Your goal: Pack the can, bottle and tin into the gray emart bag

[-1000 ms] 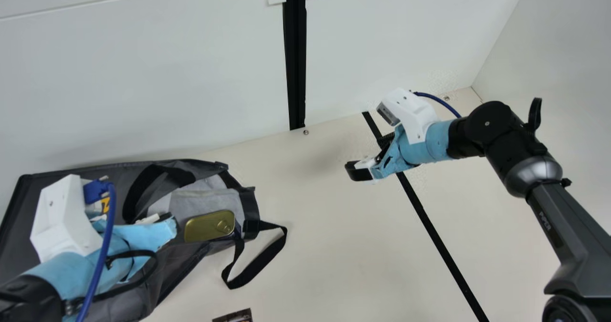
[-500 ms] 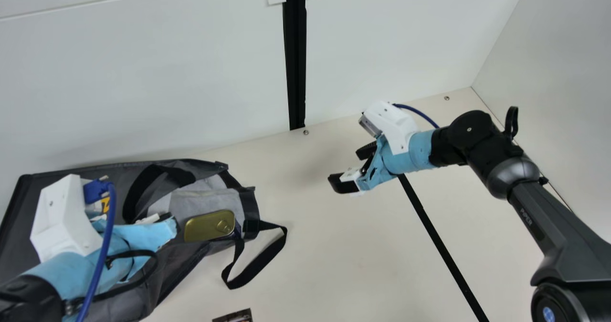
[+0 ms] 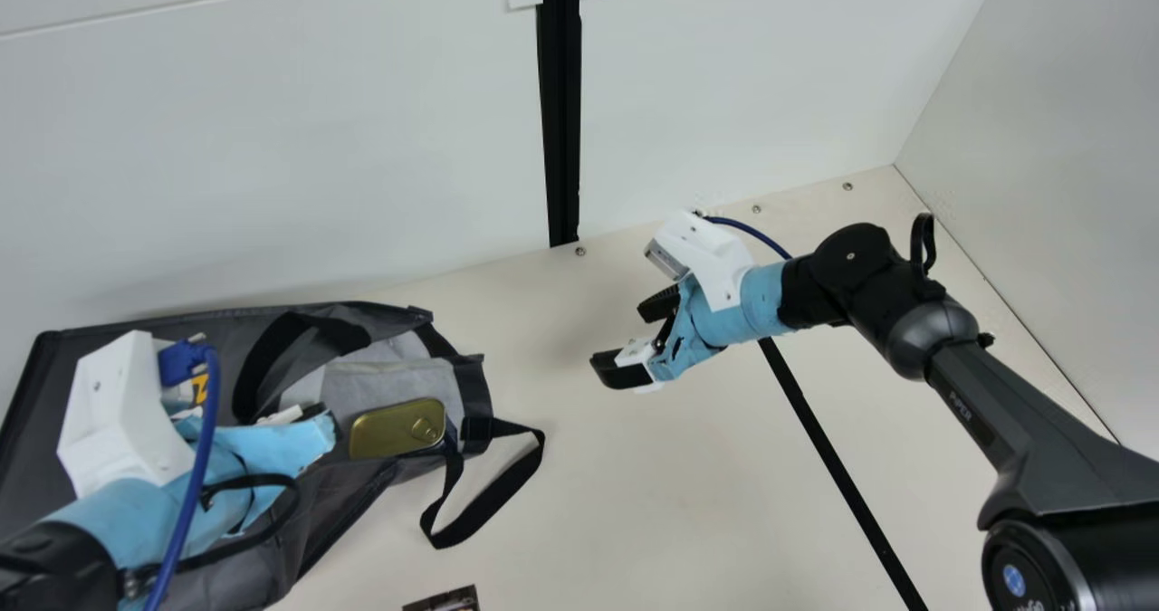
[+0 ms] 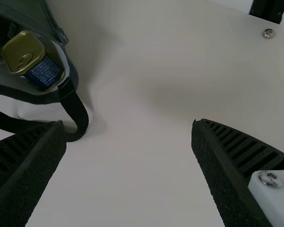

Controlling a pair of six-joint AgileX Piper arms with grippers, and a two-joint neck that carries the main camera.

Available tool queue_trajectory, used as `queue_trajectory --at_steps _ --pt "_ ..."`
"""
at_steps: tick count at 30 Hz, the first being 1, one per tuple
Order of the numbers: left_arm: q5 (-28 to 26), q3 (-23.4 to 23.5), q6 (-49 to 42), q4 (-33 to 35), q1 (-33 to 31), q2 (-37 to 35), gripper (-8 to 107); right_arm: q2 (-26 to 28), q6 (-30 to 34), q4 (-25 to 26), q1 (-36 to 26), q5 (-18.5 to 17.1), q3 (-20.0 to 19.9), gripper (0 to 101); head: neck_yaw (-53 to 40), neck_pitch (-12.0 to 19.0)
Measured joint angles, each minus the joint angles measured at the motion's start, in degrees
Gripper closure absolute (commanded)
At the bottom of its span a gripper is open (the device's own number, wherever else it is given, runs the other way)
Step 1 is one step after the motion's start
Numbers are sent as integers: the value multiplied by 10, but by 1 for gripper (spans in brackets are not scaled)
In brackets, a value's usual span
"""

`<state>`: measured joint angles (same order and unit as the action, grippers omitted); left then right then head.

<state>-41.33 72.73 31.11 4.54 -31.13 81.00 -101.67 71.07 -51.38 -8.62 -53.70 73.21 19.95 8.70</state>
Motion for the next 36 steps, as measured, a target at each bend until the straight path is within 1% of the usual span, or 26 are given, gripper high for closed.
queue_trajectory --at_steps 18,30,36 --pt "0 0 0 0 0 0 89 -48 29 -49 49 11 7 10 0 0" --pt "0 0 0 0 0 0 89 -79 48 -83 75 11 21 10 0 0" --pt "0 0 0 0 0 0 89 -94 54 -90 92 13 28 10 0 0"
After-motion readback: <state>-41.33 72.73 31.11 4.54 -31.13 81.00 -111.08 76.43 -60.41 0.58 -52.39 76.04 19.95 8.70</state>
